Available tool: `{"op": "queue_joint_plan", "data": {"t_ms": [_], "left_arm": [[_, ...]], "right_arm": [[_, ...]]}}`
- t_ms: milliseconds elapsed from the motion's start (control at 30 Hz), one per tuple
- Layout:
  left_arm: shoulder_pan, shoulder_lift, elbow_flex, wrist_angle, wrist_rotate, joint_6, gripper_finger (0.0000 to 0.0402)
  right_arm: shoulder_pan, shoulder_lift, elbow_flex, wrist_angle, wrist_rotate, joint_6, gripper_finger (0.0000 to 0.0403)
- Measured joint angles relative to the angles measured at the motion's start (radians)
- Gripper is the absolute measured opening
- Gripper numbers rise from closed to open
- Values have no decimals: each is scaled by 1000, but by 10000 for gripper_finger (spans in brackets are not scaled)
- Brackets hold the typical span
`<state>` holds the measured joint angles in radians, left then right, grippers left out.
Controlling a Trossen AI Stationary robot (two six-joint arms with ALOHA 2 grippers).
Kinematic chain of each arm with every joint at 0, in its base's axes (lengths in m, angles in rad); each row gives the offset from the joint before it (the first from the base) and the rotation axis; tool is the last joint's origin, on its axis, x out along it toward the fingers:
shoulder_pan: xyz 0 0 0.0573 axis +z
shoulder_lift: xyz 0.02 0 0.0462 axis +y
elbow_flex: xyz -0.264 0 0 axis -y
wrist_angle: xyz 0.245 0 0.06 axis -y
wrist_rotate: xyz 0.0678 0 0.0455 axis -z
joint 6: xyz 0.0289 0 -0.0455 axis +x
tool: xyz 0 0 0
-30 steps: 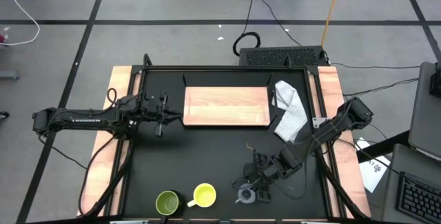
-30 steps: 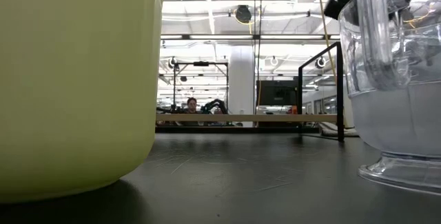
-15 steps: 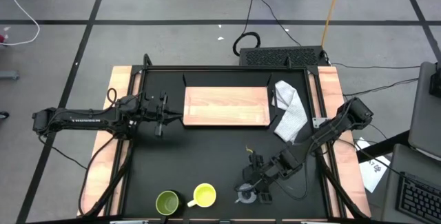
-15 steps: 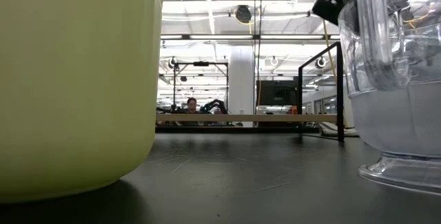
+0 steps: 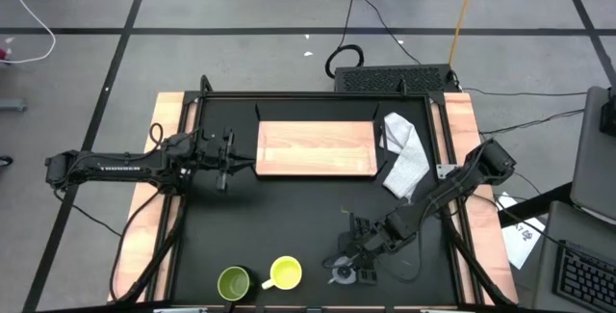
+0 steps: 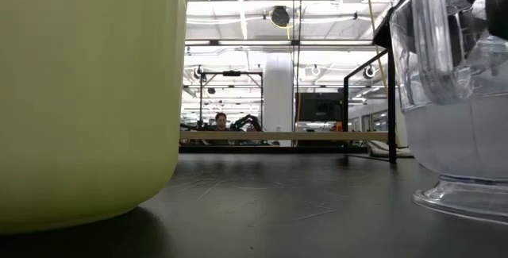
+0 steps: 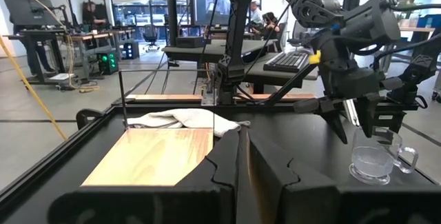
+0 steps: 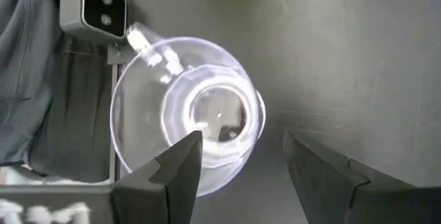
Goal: Stack small to large cups/mugs on shelf
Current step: Put the transparent mug on the shelf
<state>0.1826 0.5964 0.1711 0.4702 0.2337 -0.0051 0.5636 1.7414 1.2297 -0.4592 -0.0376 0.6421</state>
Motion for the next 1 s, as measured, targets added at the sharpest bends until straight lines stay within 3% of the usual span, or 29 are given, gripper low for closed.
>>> {"op": "queue_joint_plan", "data": {"t_ms": [467, 633, 900, 1000], "left_arm": [[0, 0, 0, -2, 0, 0, 33], [0, 0, 0, -2, 0, 0, 33], [0, 0, 0, -2, 0, 0, 33], [0, 0, 0, -2, 0, 0, 33]], "right_arm": [[-8, 8, 0, -17, 8, -3, 191], [-20, 8, 0, -41, 10, 19, 141], [-26, 8, 0, -41, 11, -23, 17], [-26, 8, 0, -40, 12, -49, 8]]}}
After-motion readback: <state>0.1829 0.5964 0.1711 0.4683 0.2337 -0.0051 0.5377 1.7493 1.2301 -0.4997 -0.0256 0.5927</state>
